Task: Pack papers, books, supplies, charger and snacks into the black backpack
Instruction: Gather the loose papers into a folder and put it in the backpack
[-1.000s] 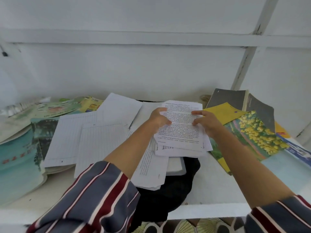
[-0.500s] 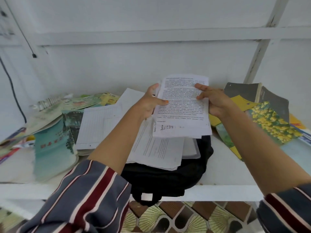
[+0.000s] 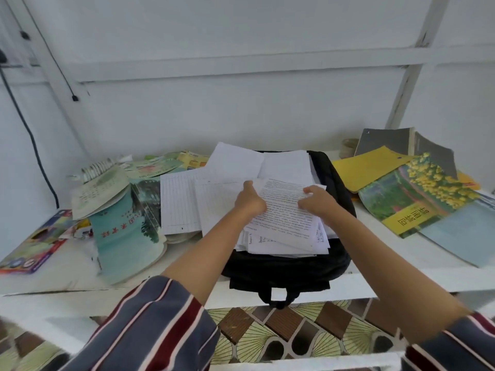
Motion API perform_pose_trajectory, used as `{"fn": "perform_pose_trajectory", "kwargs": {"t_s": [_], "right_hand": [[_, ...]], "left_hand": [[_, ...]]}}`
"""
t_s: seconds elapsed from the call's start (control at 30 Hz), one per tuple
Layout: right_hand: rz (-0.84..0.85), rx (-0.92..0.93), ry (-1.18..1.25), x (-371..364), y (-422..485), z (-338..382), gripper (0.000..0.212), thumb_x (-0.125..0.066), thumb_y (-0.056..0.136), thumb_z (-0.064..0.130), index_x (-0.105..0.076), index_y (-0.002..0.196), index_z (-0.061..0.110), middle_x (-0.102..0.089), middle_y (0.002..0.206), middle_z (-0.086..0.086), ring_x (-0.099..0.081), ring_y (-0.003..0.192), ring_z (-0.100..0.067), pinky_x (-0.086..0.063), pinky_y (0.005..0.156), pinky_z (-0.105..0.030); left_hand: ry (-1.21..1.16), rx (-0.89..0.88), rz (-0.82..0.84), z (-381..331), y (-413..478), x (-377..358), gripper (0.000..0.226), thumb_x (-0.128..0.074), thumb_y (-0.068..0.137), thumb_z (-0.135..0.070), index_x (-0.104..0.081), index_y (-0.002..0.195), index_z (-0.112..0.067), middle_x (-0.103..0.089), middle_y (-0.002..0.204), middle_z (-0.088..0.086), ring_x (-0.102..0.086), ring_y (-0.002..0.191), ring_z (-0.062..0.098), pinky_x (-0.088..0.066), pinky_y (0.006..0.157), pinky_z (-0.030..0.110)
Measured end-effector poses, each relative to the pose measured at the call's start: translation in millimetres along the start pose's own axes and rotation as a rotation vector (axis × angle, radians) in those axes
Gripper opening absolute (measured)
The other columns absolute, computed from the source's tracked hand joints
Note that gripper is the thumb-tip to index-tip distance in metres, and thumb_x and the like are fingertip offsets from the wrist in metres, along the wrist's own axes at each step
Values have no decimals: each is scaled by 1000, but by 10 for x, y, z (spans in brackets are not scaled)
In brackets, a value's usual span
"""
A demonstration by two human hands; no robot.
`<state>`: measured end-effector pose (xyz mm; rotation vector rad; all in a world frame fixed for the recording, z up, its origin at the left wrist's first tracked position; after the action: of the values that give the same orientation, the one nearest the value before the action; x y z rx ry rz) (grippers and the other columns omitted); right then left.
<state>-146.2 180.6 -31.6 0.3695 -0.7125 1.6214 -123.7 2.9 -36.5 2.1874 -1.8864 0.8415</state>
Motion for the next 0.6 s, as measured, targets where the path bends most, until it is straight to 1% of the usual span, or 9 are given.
{"fn": "perform_pose_trajectory", "kwargs": {"t_s": [0.1, 0.17, 0.23, 0.3, 0.37, 0.43, 0.47, 0.53, 0.6], "right_hand": [[-32, -3, -45, 9, -46, 3, 55, -55, 85, 12, -36, 137, 12, -49, 128, -13, -47, 116, -30, -41, 101, -39], [-43, -11, 27, 24, -38, 12, 58, -56, 85, 8, -34, 139, 10, -48, 128, -13, -47, 113, -28, -43, 95, -35], [-41, -36, 155, 40, 4, 0, 64, -58, 83, 2, -32, 141, 10, -45, 132, -14, -45, 115, -28, -41, 89, -33], [-32, -61, 298, 54, 21, -5, 67, -58, 80, -7, -33, 141, 8, -41, 135, -16, -42, 121, -32, -40, 90, -35], [-10, -90, 413, 65, 17, -34, 66, -57, 78, -13, -37, 137, 7, -41, 136, -16, -40, 124, -35, -40, 90, -36], [24, -121, 505, 76, 20, -74, 63, -56, 77, -17, -42, 134, 8, -43, 134, -18, -45, 118, -37, -44, 87, -40], [39, -131, 554, 92, 16, -75, 62, -53, 78, -18, -43, 133, 8, -44, 133, -19, -47, 112, -36, -47, 84, -41], [57, -120, 631, 139, 25, -32, 60, -48, 80, -20, -44, 131, 10, -46, 130, -19, -49, 103, -34, -47, 77, -40], [75, -78, 677, 184, 15, 86, 60, -45, 80, -21, -45, 130, 13, -46, 126, -16, -49, 102, -31, -48, 72, -37]], "left_hand": [[56, 11, 51, 0, 21, -51, 83, -56, 86, 2, -5, 149, -16, -41, 139, 12, -43, 124, 28, -41, 96, 33], [42, 10, 81, -33, 37, -65, 83, -56, 86, 2, -5, 149, -15, -39, 140, 13, -42, 125, 28, -40, 95, 31], [-1, 11, 84, -68, 57, -51, 82, -59, 85, 3, -9, 148, -15, -37, 141, 13, -41, 126, 28, -40, 95, 31], [-65, 18, 81, -83, 59, -40, 82, -62, 83, 4, -14, 148, -16, -36, 142, 13, -40, 127, 28, -39, 96, 33], [-151, 15, 109, -87, 55, -58, 82, -63, 81, 8, -20, 146, -16, -37, 142, 12, -40, 127, 28, -40, 96, 32], [-244, 6, 157, -105, 46, -80, 83, -63, 77, 14, -27, 144, -18, -39, 142, 11, -42, 127, 28, -41, 99, 33], [-282, 6, 179, -124, 40, -77, 84, -63, 76, 16, -30, 143, -20, -40, 142, 11, -42, 126, 29, -41, 101, 37], [-385, 13, 212, -163, 16, -44, 83, -61, 76, 19, -34, 141, -25, -43, 140, 11, -44, 125, 30, -44, 100, 40], [-479, -4, 242, -234, -37, 18, 79, -56, 78, 21, -38, 140, -25, -44, 138, 10, -47, 123, 29, -45, 97, 37]]}}
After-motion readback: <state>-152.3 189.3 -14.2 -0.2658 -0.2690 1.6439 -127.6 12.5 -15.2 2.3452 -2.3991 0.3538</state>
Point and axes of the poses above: each hand's wrist, its own y-axis towards the middle knuckle, its own x-axis out of the back of the hand, z = x × y, the point moved 9 cm from there along y, towards the middle knuckle
